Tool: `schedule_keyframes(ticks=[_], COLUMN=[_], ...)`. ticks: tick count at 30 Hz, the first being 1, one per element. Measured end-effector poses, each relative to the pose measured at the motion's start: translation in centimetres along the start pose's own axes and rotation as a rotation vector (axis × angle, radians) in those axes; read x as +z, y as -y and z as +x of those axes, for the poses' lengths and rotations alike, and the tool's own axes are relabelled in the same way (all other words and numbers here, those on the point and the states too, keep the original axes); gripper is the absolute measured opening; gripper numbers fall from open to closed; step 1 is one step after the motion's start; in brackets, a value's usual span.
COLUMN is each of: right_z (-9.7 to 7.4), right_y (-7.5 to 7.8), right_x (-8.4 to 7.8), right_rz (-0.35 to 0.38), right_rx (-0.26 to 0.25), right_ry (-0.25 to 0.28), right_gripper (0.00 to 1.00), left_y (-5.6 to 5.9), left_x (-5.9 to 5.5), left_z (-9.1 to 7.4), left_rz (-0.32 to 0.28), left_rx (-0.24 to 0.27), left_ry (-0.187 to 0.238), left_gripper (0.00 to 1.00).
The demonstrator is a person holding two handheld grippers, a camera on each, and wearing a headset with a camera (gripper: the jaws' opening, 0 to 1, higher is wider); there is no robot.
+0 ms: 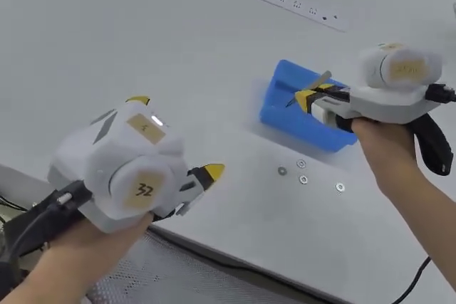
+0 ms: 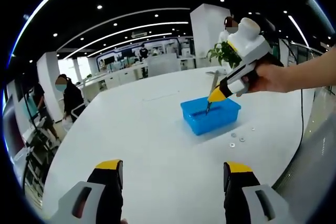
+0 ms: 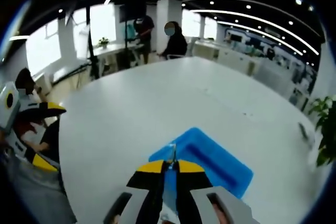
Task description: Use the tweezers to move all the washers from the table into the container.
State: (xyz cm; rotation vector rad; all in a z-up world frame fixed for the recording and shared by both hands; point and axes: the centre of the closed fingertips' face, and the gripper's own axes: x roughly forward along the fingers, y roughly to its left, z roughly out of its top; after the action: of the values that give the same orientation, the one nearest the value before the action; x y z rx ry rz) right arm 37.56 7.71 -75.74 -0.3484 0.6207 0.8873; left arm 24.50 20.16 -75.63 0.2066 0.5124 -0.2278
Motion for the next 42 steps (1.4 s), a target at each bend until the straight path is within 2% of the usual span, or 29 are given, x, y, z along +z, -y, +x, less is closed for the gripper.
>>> schedule_keyframes(ticks=[7,11,19,24,34,42], right_z=[-2.7,-3.5,-3.2,-2.6,-2.4,-2.0], right_y=[-1.7,-2.7,-4.3,-4.5,-4.3,-3.8], right_x=[-0.3,-1.3,-4.5,-6.0,-7.9,-8.3], right_rz=[0.009,0.028,0.058,0.075,0.093,0.086], right_rx=[0.009,0.015,0.030,0.033,0.034,0.025], right_ry=[0.025,0.016,-0.039,-0.071,-0.126,-0.138], right_gripper=[0.04,0.04,0.04,0.04,0.04,0.04], left_y=[0.1,0.1,0.1,0.1,0.1,0.1], left_x=[0.1,0.1,0.1,0.1,0.0,-0.1], left_z=[-0.1,-0.1,0.0,0.0,0.1,0.1], left_rz=[0.006,0.005,0.006,0.007,0.011,0.016], left_rx=[-0.006,-0.009,-0.010,-0.010,-0.011,-0.008], left_ry=[0.005,0.008,0.006,0.004,-0.002,-0.006], left_gripper=[0.80,0.81,0.81,0.80,0.80,0.80])
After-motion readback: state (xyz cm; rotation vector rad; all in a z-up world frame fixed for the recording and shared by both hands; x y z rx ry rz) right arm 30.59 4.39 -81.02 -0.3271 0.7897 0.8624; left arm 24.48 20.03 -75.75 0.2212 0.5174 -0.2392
